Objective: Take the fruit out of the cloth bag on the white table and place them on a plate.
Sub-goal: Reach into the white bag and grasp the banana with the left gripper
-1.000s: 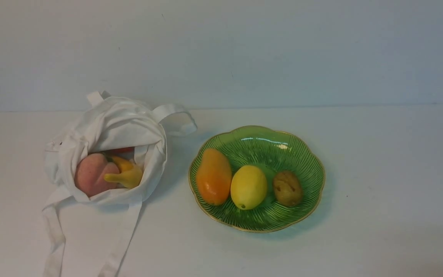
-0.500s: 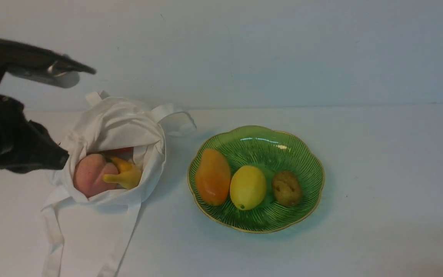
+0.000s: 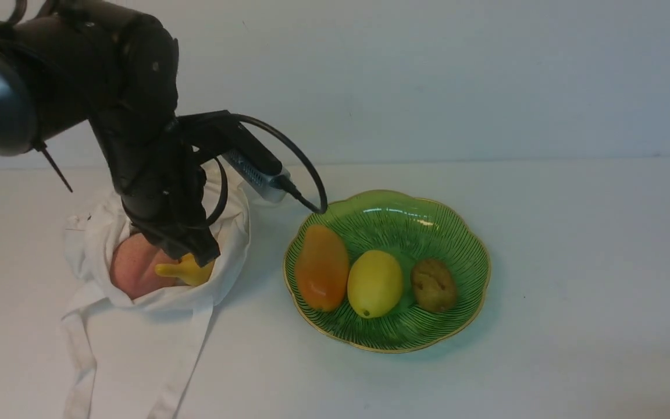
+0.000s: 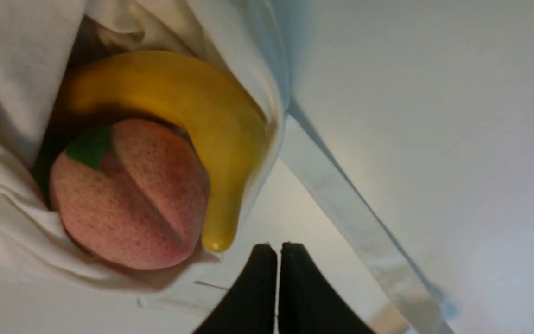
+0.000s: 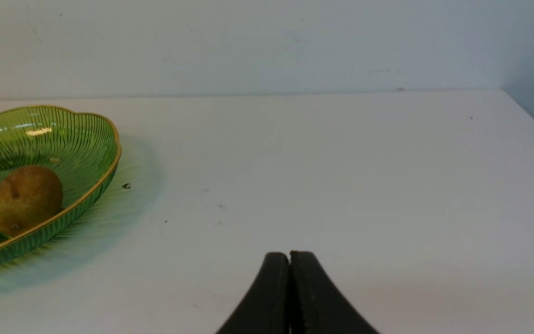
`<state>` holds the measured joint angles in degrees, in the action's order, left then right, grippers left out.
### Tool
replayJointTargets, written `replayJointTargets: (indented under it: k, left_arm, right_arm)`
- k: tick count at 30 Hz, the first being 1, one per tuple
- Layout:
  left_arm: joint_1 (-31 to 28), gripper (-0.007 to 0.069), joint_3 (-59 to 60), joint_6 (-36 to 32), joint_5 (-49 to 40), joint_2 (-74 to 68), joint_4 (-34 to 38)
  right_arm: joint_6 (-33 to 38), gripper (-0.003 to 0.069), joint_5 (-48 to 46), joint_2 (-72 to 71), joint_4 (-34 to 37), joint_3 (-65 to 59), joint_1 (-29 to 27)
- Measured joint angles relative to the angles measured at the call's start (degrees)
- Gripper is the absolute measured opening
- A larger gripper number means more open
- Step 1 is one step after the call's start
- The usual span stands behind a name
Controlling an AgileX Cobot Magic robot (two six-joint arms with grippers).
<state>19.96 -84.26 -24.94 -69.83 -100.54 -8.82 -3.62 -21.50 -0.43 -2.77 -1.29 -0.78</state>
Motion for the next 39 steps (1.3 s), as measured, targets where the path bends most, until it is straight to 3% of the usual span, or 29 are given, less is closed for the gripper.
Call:
replayJointTargets:
  k: [10,14,22,26,32,39]
  left_arm:
    - [0.1,0.0024,-0.1,0.3,0.1,-2.7,-1.0]
    - [0.1,0.0094,-0.1,0.3,2.4,-3.3,-1.0]
    - [0.1,0.0337,-0.3,0.3,4.3,-6.7,-4.5]
    - [0.1,0.0398,-0.3,0.3,4.3,-9.3,-6.5]
    - [0.1,0.0393,-0.3,0.3,4.3,-11.2,-6.9]
    - [0.1,0.0191,-0.3,0.5,4.3,-12.1,-9.8]
  right_arm:
    - [0.0,-0.0015,0.0,0.0,0.0,0.0,0.0]
    - [0.0,-0.0015,0.0,0.0,0.0,0.0,0.0]
    - [0.0,-0.0015,0.0,0.0,0.0,0.0,0.0]
    - [0.0,-0.0015,0.0,0.0,0.0,0.0,0.0]
    - [0.0,-0.0015,0.0,0.0,0.0,0.0,0.0]
    - [0.0,-0.0015,0.0,0.0,0.0,0.0,0.0]
